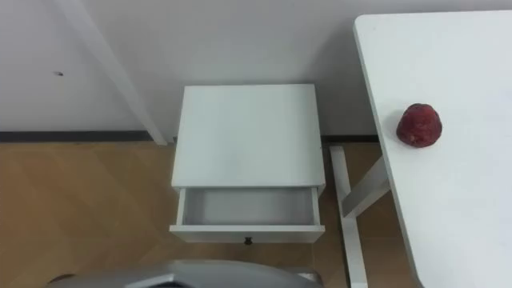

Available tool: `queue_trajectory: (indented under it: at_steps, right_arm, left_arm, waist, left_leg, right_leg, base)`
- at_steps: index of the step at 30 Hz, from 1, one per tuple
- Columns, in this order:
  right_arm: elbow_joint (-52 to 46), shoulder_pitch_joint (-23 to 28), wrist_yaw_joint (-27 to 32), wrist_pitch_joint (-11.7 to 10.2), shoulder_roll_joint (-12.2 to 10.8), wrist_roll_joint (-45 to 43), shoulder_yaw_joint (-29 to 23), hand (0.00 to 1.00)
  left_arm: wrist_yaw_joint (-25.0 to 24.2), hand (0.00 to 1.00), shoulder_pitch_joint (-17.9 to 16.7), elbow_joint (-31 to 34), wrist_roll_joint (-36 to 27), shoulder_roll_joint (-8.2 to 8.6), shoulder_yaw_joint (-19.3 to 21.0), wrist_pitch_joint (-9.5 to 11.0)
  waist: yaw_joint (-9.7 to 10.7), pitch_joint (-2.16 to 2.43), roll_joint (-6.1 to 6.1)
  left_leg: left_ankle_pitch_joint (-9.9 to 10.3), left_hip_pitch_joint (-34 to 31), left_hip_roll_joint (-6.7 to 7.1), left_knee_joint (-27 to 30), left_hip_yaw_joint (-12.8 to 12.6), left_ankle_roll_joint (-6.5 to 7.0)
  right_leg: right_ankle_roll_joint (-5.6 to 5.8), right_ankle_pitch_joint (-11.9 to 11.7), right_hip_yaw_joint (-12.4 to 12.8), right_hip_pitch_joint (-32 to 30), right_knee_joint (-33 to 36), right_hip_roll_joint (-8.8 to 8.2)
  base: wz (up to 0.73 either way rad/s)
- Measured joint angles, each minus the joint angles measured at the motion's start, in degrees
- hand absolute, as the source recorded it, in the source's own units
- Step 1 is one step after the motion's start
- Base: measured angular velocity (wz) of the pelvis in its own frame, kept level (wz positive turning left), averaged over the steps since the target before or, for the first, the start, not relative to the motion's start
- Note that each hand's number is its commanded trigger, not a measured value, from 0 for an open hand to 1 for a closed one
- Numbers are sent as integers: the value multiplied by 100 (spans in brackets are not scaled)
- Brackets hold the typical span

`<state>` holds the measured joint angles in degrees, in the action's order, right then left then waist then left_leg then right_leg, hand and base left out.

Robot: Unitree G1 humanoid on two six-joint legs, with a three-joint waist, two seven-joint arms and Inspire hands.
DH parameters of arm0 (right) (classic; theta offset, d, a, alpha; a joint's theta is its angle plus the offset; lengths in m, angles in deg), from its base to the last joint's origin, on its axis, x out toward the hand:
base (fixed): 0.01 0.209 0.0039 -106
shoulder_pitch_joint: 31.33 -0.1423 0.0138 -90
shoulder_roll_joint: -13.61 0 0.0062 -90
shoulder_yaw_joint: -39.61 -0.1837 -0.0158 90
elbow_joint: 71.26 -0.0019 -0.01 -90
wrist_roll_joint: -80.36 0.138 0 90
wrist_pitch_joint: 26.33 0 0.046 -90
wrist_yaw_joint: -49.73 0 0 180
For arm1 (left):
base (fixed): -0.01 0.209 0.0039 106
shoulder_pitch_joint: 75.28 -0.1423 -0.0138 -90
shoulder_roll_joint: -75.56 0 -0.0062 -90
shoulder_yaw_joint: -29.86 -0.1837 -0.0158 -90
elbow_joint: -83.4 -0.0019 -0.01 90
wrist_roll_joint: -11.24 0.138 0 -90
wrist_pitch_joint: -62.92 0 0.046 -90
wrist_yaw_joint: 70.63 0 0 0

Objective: Put apple and close drawer

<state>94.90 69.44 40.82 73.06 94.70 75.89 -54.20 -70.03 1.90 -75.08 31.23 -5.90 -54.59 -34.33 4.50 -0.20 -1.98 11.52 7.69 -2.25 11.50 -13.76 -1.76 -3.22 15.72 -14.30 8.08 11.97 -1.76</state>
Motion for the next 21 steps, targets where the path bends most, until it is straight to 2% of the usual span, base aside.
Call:
queue_trajectory:
  at_steps: [8, 13, 16, 19, 21]
  right_arm:
    - [26, -12, 28, -37, 6, 469, -122, 0]
    - [49, 2, 408, -62, -14, 1007, -246, 0]
    - [87, 23, 659, -57, -17, 1188, -685, 0]
    - [111, 127, 939, -59, -23, 2054, -1028, 0]
    - [0, 244, 1207, -164, -23, 3270, -1648, 0]
  left_arm:
    - [52, 0, 26, -10, 46, 6, 65, 8]
    - [118, 0, 93, -7, -6, 5, 111, 12]
    - [172, 0, 82, -13, -22, 0, 180, 12]
    - [246, 0, 50, -10, -35, 4, 260, 16]
    - [278, 0, 18, -11, -108, 5, 439, 25]
  waist:
    - [0, 3, 3]
    - [4, -5, 4]
    - [61, -21, 15]
    - [150, -35, 4]
    - [200, -36, -7]
  left_leg:
    - [0, 0, -1, -7, 1, -1]
    - [21, -13, -3, -8, -25, -18]
    - [55, -8, -8, -1, -20, -20]
    - [57, -8, -4, -19, -7, -21]
    - [60, 5, 0, -1, -6, -16]
  right_leg:
    - [0, -1, 16, 4, 8, 8]
    - [0, -1, 23, -13, 73, 28]
    - [0, -1, 11, 5, 70, 41]
    - [0, 0, 36, 0, 73, 45]
    - [0, 0, 99, -8, 84, 46]
  base:
    - [0]
    - [1]
    - [6]
    - [0]
    - [-10]
